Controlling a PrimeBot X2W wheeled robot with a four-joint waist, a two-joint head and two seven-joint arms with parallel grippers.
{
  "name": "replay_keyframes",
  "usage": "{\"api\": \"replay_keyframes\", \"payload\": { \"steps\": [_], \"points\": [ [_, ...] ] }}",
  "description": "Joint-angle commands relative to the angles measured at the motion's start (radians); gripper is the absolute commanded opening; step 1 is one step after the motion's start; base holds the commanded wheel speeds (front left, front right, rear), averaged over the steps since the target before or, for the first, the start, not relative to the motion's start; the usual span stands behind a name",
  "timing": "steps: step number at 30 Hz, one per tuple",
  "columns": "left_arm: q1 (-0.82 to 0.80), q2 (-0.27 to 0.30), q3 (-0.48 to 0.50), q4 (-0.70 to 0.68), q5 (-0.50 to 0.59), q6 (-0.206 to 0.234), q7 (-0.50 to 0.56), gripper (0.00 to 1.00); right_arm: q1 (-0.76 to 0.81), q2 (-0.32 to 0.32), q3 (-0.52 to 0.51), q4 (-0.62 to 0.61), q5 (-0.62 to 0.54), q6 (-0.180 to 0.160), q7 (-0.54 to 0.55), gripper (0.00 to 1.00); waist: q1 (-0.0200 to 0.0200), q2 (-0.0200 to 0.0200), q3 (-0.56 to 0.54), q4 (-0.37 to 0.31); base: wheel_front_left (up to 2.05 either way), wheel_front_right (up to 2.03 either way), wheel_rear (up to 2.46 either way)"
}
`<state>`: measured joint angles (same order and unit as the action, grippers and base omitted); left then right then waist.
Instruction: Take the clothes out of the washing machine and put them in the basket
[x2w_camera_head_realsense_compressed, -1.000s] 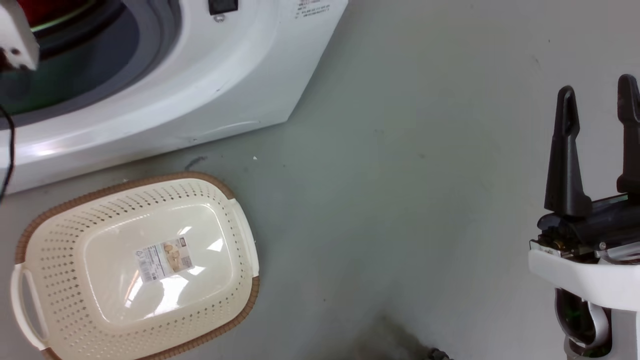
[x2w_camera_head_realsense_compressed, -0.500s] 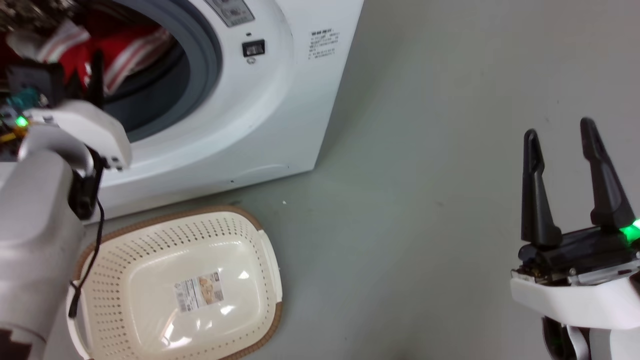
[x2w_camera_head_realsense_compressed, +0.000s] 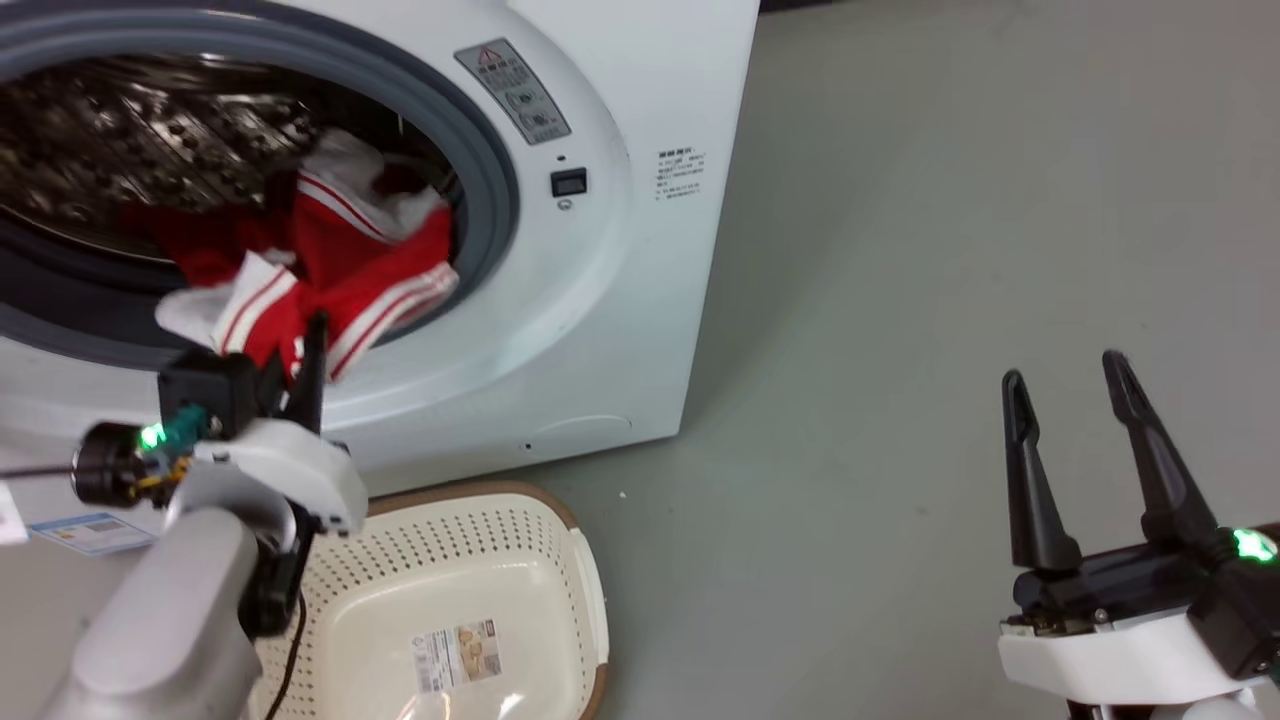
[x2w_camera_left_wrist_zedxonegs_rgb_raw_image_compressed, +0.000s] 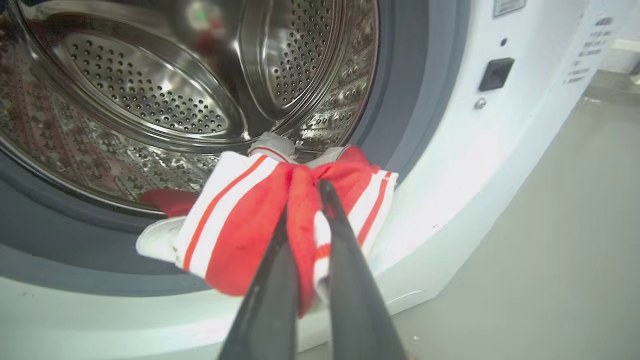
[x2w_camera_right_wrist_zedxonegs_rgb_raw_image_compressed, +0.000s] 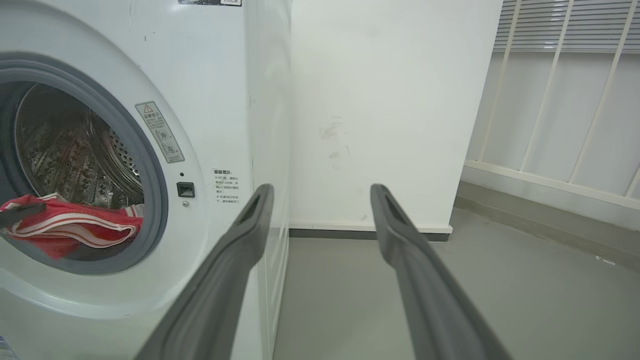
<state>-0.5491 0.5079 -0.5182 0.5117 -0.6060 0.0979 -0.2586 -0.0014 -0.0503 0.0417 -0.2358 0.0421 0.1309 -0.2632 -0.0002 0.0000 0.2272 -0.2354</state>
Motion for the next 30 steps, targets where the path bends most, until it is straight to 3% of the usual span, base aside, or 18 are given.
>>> {"api": "replay_keyframes", "payload": {
  "steps": [1, 7, 14, 30],
  "points": [
    [0.044, 0.003, -0.001, -0.039, -0.006, 0.015, -0.005, 0.00, 0.021, 0.000, -0.003, 0.007, -0.007, 0.000, -0.002, 1.00, 0.0002, 0.0000, -0.035, 0.018, 0.00, 0.00, 0.00],
    [0.166, 0.018, -0.019, -0.158, -0.007, 0.063, 0.016, 0.00, 0.050, 0.000, -0.004, 0.021, -0.020, 0.000, -0.002, 1.00, 0.0002, 0.0000, -0.067, 0.032, 0.00, 0.00, 0.00],
    [0.269, 0.027, -0.056, -0.241, -0.010, 0.088, 0.051, 0.00, 0.065, 0.000, 0.000, 0.029, -0.023, 0.000, -0.002, 1.00, 0.0002, 0.0000, -0.076, 0.037, 0.00, 0.00, 0.00],
    [0.324, -0.028, -0.137, -0.068, -0.029, 0.024, 0.062, 0.00, 0.027, 0.000, 0.002, 0.034, -0.018, 0.000, -0.002, 1.00, 0.0002, 0.0000, -0.013, -0.009, 0.00, 0.00, 0.00]
  ]
}}
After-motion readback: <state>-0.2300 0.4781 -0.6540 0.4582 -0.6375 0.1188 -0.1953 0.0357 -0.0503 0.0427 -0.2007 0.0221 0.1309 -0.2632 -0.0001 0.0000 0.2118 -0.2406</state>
